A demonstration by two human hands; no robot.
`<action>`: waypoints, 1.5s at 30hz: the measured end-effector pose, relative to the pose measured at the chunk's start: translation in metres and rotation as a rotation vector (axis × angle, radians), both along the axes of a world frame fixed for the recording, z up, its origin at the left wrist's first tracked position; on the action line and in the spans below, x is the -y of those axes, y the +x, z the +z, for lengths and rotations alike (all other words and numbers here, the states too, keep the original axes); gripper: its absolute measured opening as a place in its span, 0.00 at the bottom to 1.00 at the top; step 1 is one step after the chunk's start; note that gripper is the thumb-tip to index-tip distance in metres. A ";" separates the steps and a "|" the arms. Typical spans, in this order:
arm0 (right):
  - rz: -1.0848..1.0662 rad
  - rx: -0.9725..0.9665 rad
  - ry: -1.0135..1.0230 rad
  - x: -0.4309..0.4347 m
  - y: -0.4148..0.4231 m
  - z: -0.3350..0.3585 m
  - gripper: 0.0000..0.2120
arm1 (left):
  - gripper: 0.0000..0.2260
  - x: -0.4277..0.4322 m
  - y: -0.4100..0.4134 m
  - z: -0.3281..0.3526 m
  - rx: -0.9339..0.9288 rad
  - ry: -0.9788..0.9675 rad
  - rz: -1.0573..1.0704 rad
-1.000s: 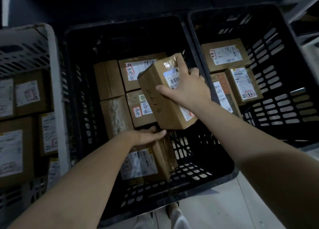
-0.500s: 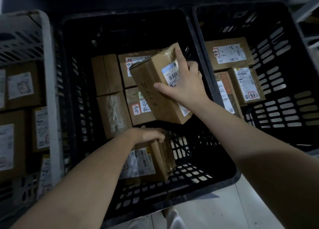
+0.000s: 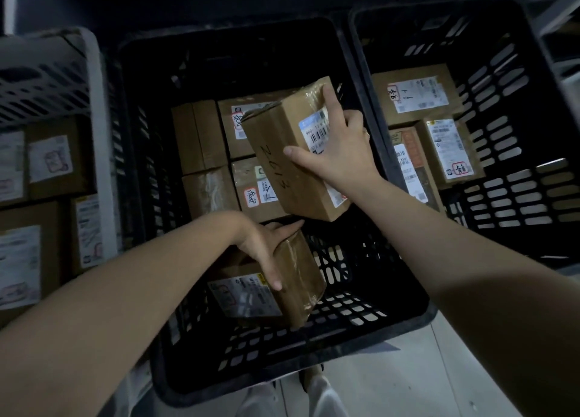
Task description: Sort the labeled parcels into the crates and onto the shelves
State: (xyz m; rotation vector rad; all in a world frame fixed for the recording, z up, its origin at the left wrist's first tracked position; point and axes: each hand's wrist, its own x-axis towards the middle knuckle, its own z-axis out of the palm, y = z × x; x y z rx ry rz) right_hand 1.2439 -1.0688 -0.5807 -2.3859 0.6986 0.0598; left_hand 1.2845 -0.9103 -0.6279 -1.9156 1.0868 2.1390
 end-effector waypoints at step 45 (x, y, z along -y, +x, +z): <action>-0.041 0.166 0.095 0.015 -0.014 0.059 0.56 | 0.55 -0.006 -0.091 -0.008 0.385 -0.455 0.805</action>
